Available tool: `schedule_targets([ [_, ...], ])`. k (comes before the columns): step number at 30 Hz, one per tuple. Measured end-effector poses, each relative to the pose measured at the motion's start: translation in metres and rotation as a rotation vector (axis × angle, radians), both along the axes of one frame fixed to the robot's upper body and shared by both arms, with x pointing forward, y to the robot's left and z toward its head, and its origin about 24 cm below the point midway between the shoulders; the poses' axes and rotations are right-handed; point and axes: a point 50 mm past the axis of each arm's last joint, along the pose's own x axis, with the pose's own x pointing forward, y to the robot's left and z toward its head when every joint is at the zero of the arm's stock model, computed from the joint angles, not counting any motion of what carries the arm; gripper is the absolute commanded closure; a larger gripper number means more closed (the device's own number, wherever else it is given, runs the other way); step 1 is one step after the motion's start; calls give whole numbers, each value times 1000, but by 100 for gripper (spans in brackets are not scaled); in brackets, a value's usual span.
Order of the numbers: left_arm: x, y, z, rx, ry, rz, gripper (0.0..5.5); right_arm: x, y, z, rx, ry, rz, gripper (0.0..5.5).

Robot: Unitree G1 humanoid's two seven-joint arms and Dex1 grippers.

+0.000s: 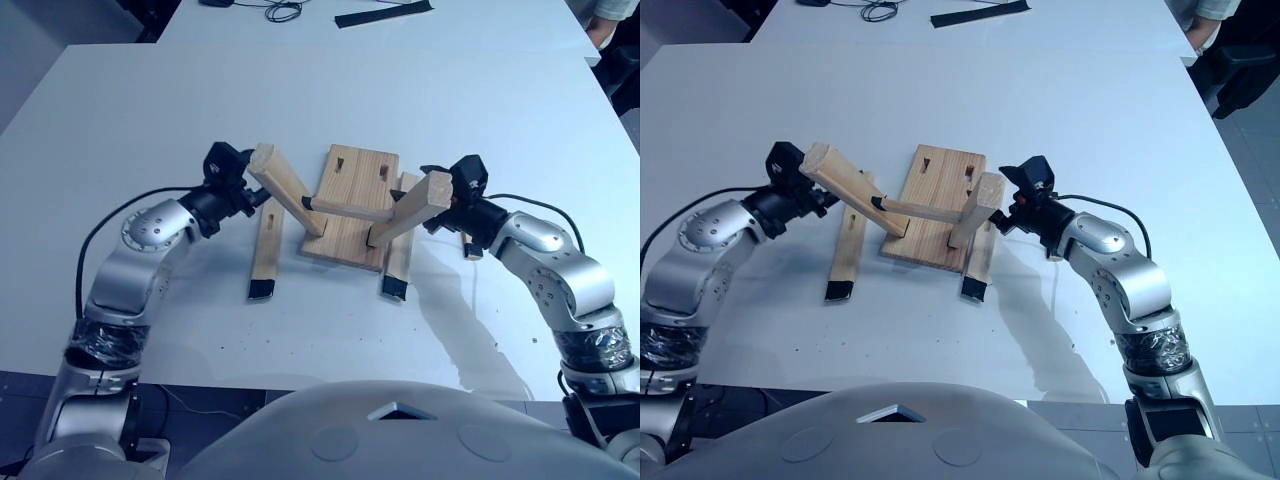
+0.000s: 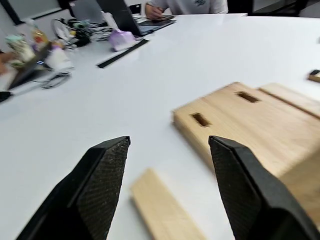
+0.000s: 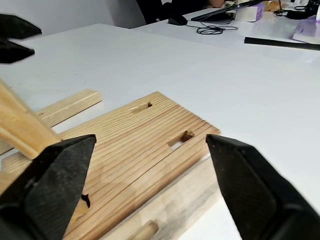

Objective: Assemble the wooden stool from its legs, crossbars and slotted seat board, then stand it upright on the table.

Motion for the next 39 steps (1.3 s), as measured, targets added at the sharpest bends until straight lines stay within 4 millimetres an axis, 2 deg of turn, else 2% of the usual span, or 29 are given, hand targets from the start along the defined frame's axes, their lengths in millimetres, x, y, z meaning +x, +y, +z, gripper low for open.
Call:
schedule_targets([
  [5,-16,-4,-23,60,38,-42,257,-9,-1,-31,-70,83,31,144],
  [7,-26,-8,-42,133,64,-78,257,-14,-3,-45,-106,116,30,144],
  [9,-33,-12,-54,180,70,-117,257,-14,-3,-47,-111,100,32,144],
  [14,-35,-11,-58,238,11,-140,257,-15,-13,-46,-139,90,14,144],
  [15,-38,-6,-64,267,39,-130,257,-18,-19,-46,-155,96,5,144],
  [24,-38,21,-64,316,56,-36,257,-38,-54,-45,-226,133,-52,144],
  [30,-42,29,-64,329,66,-23,257,-32,-55,-29,-215,73,-68,144],
  [35,-43,33,-63,345,71,-61,257,-10,-31,3,-42,-59,-74,144],
  [37,-40,36,-62,351,69,-53,257,-6,-23,10,9,-84,-61,144],
  [39,-38,37,-62,359,66,-49,257,-5,-16,8,19,-76,-43,144],
])
